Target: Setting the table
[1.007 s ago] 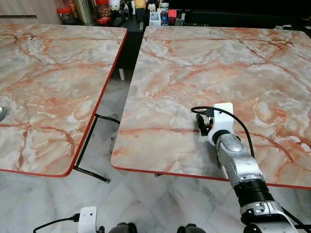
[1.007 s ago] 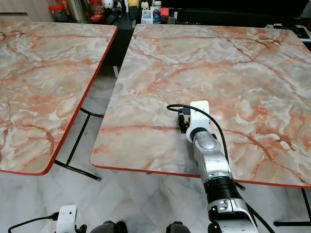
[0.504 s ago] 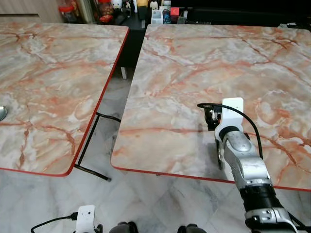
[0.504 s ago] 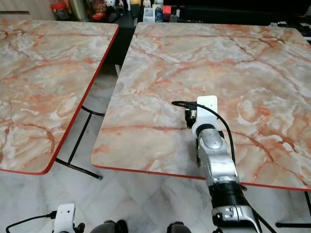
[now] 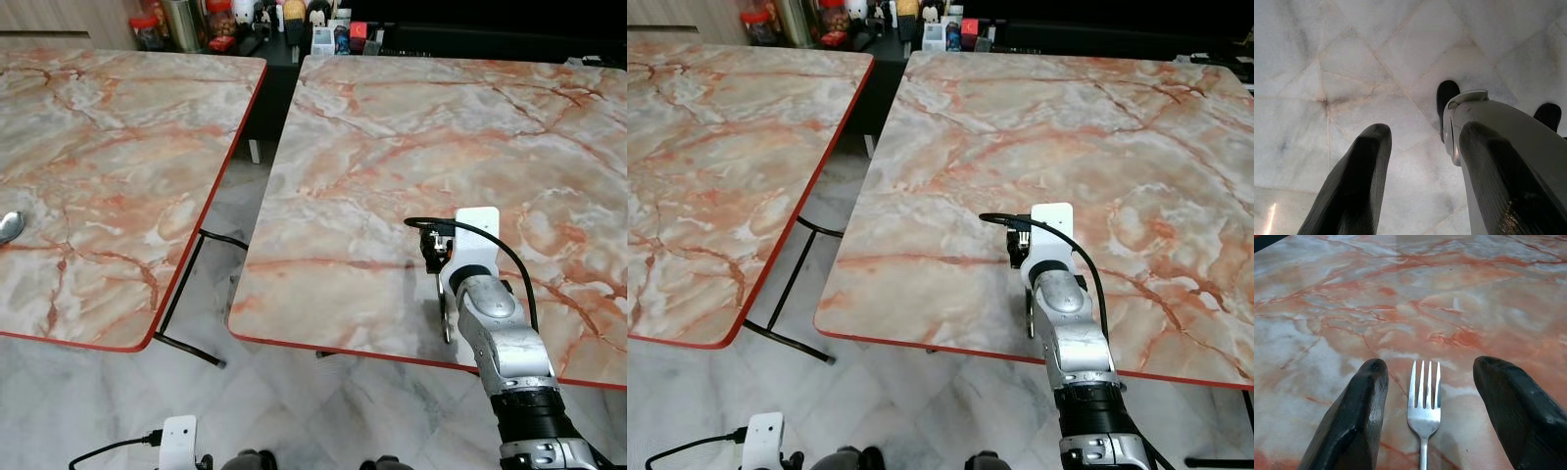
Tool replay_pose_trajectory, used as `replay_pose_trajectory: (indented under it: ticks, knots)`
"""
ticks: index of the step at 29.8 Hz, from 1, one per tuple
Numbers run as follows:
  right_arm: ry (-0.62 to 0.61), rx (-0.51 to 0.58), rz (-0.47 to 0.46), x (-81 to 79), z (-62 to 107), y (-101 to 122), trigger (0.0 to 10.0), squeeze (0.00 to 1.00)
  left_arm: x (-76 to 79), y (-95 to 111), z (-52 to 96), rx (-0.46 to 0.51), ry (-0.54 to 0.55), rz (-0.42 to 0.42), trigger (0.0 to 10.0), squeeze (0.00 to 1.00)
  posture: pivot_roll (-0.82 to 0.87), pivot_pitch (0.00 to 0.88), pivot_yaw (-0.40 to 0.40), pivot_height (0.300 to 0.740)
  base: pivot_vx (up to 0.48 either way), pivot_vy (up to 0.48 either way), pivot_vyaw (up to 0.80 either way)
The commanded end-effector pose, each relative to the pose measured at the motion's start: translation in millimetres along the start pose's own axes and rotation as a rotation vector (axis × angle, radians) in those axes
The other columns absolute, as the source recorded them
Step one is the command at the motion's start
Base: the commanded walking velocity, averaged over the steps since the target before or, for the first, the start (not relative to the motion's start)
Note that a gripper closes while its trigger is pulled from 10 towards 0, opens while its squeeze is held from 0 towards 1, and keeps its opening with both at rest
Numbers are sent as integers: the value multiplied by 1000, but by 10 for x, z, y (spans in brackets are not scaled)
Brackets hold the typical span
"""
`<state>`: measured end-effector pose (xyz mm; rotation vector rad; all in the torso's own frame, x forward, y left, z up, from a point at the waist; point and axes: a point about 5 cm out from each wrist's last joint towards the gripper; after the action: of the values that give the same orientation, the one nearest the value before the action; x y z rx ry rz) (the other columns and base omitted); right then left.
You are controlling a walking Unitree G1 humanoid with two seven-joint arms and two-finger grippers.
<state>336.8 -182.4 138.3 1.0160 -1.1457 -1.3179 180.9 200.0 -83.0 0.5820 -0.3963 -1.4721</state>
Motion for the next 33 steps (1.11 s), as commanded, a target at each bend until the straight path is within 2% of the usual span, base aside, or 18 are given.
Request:
replay_pose_trajectory:
  ticks: [1,13,20,33]
  knots:
    - [-21,6,-2,29,13,36,10000,0,-2,-43,6,-17,-5,0,10000,0,-7,142,0,711,0,0,0]
    - [-48,-4,1,87,-8,80,10000,0,20,24,-9,-8,-11,3,10000,0,-47,196,11,711,0,0,0]
    - [-27,-97,-8,18,2,-94,10000,0,-25,12,-5,-11,-1,-1,10000,0,-36,217,21,711,0,0,0]
    - [-1,-127,-4,-34,43,-91,10000,0,-44,23,-7,-9,0,1,10000,0,-39,224,22,711,0,0,0]
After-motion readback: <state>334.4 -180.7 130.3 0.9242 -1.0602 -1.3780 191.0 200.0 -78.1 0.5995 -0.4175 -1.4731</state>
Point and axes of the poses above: a point about 5 cm out from each wrist's last joint towards the gripper, its own z axis pointing back from the gripper into the wrist, its own y axis along the axis of the wrist's last joint, x = y × z, and after that the axes turned 5 degrees about -z, right-handed
